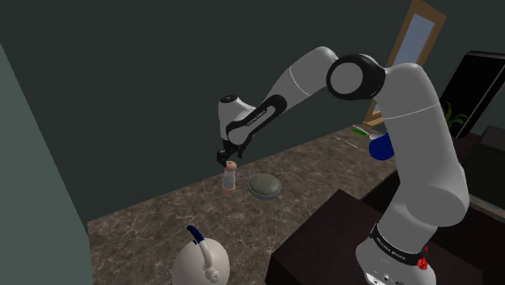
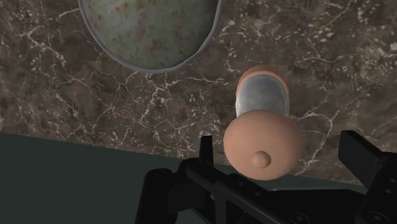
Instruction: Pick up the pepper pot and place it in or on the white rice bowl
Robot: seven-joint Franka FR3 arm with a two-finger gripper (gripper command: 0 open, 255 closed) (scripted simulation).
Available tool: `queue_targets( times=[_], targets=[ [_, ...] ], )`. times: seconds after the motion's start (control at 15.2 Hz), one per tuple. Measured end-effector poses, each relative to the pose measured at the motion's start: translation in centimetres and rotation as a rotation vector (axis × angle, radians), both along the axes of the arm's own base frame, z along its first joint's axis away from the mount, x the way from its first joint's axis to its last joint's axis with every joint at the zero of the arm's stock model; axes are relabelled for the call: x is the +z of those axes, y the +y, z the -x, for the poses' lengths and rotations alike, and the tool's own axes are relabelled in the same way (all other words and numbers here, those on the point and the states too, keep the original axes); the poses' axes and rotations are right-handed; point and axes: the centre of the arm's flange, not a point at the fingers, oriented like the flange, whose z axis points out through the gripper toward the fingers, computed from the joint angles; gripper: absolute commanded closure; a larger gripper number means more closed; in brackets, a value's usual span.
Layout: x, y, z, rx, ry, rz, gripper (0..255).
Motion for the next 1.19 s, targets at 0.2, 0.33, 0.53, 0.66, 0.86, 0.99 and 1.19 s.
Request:
queue_targets(
  times=[0.2, 0.33, 0.53, 0.66, 0.86, 0.99, 1.19],
  targets=[
    [-1.6, -0.4, -0.5, 0.000, 0.000, 0.003, 0],
    [-2.6, -0.5, -0.8, 0.000, -0.001, 0.003, 0],
    [-4.0, -0.7, -0.9, 0.000, -0.001, 0.003, 0],
    [-4.4, -0.8, -0.9, 0.000, -0.001, 0.003, 0],
    [-4.5, -0.8, -1.0, 0.000, -0.001, 0.003, 0],
    [-4.5, -0.8, -1.0, 0.000, -0.001, 0.003, 255],
    [-4.5, -0.8, -1.0, 0.000, -0.001, 0.003, 255]
  ],
)
